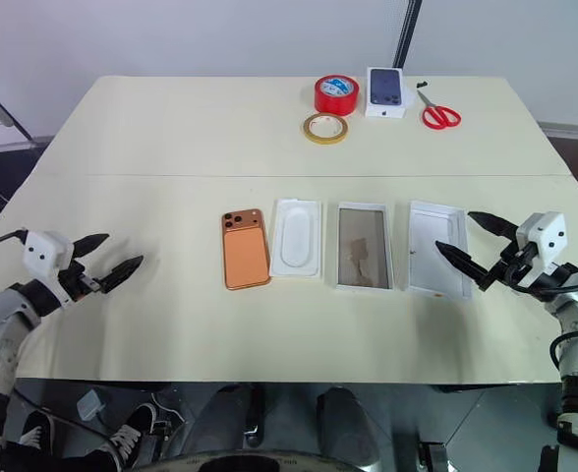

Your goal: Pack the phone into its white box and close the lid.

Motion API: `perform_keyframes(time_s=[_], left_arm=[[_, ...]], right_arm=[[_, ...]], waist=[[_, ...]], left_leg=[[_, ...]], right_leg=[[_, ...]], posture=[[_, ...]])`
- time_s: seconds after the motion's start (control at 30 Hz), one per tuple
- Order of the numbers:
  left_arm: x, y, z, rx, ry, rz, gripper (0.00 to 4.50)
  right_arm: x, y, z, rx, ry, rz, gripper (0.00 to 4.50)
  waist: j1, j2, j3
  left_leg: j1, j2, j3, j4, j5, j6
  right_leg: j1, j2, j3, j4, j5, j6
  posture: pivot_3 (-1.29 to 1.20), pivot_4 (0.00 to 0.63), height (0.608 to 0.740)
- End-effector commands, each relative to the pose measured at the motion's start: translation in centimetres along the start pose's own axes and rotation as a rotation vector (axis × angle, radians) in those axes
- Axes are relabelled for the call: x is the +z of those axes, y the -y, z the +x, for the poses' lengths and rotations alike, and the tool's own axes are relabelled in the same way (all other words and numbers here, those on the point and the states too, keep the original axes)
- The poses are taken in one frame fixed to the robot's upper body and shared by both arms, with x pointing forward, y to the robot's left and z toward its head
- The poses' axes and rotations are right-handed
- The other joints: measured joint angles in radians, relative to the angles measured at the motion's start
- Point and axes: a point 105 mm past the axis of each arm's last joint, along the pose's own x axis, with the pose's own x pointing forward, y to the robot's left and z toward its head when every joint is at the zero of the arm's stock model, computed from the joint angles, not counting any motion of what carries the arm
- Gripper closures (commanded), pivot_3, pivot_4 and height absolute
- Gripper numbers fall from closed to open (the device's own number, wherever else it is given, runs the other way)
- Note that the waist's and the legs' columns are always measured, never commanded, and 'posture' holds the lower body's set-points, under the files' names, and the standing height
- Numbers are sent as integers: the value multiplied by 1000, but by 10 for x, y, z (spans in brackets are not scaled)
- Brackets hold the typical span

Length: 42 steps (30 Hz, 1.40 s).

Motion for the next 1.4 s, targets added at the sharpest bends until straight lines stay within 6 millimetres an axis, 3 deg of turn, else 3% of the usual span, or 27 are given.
perform_keyframes(time_s=[0.03,0.23,0.37,1.0,1.2,1.3,1.4], left_arm=[[14,1,-5,-15,35,35,0],[20,4,-6,-43,49,73,0],[28,8,-4,-107,89,94,0],[35,18,21,-140,69,211,0],[36,28,20,-217,51,95,0],[47,44,32,-280,40,-50,0],[61,61,51,-293,30,-103,0]], right_arm=[[6,13,-19,-17,-23,-57,18],[0,12,-27,31,-60,-44,18],[-1,0,-23,102,-80,-91,18],[6,0,-7,73,-44,-120,18],[7,-2,-6,79,-45,-128,18],[20,-18,8,168,-10,-136,18],[31,-46,26,302,10,-177,18]], waist=[[1,0,0],[-2,0,0],[-3,0,0],[-2,1,0],[-1,1,0],[-1,1,1],[2,1,0]], left_leg=[[0,0,0,0,0,0],[0,0,0,0,0,0],[0,0,0,-1,0,0],[0,0,1,-1,0,0],[0,0,1,0,0,0],[0,0,1,0,0,0],[0,0,0,1,0,0]], right_leg=[[0,0,0,0,0,0],[0,0,0,0,-1,-3],[-1,0,0,0,-1,-3],[-1,0,0,0,0,0],[0,0,0,0,1,0],[0,0,0,0,1,0],[0,0,-1,1,1,0]], posture=[[0,150,740],[0,150,740],[0,150,740],[0,150,740],[0,150,740],[0,150,740],[0,150,740]])
